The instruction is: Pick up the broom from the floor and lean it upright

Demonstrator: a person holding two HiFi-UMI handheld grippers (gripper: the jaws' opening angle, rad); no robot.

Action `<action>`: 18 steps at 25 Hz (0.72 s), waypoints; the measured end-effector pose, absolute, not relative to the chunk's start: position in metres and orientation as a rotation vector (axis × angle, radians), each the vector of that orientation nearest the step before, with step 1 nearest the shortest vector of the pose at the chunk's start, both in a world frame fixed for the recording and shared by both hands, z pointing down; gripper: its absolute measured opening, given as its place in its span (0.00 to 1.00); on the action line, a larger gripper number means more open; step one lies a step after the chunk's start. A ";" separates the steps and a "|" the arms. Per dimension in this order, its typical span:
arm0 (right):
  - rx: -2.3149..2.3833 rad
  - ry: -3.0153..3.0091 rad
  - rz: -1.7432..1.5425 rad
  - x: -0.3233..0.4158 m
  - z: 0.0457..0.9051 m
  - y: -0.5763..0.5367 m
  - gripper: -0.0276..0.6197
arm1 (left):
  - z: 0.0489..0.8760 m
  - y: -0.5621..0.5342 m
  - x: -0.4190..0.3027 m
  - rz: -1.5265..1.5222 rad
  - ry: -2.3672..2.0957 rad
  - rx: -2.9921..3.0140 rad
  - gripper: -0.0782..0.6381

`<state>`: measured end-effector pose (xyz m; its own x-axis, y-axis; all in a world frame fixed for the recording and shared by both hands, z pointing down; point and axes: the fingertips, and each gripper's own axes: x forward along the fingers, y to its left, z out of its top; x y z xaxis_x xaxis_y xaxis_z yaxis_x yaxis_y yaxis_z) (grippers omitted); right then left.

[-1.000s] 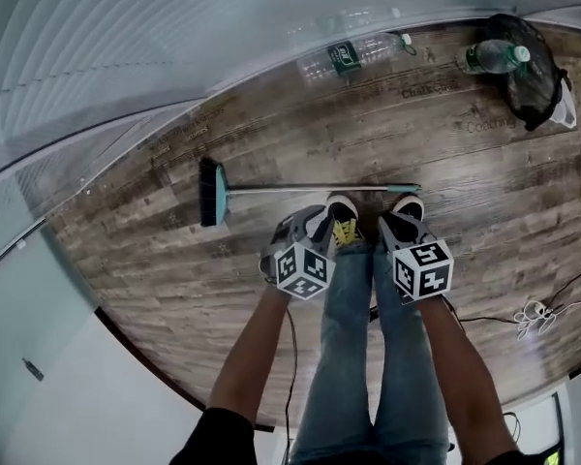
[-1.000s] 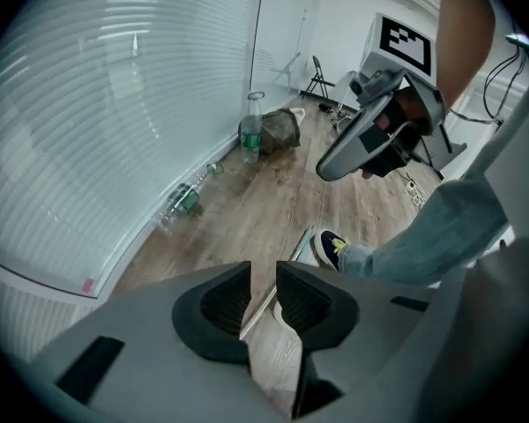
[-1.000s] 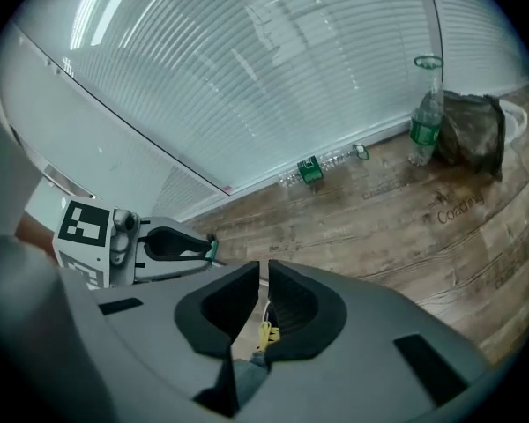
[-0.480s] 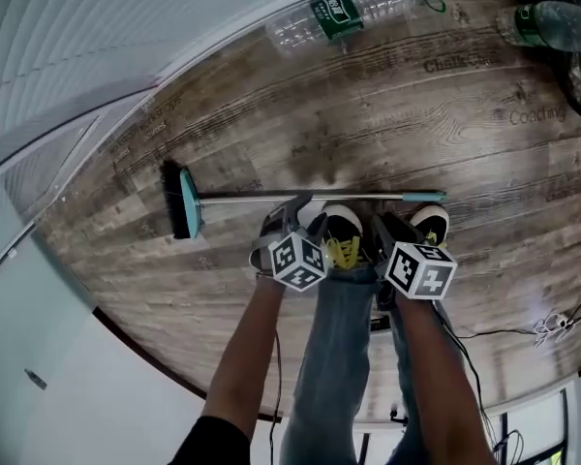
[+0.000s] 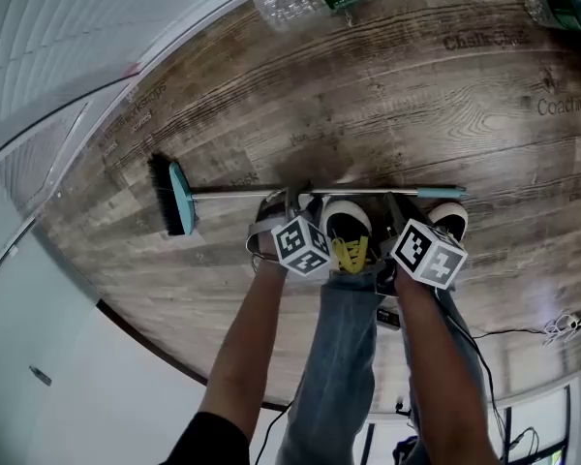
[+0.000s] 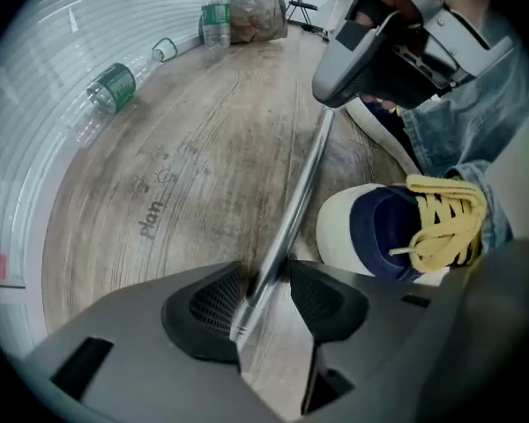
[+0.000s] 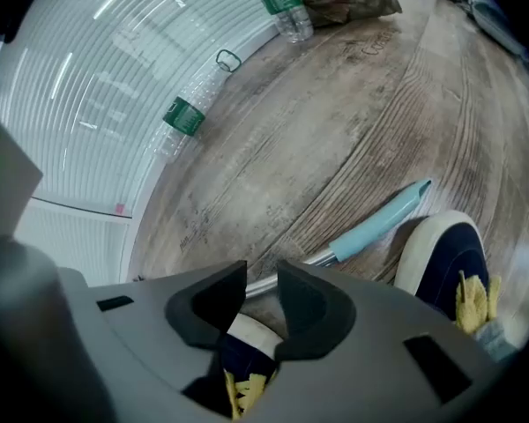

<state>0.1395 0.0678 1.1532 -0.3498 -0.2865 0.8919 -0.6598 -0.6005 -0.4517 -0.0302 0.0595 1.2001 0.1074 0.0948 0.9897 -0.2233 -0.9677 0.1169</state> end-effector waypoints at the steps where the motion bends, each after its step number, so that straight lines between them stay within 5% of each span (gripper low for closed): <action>1: 1.615 -1.226 2.050 0.139 1.155 0.068 0.22 | 1.201 0.059 -0.031 1.959 -0.136 2.149 0.37; 18: 1.799 -1.208 2.093 0.161 1.153 0.045 0.23 | 1.186 0.037 0.001 1.957 -0.148 2.230 0.27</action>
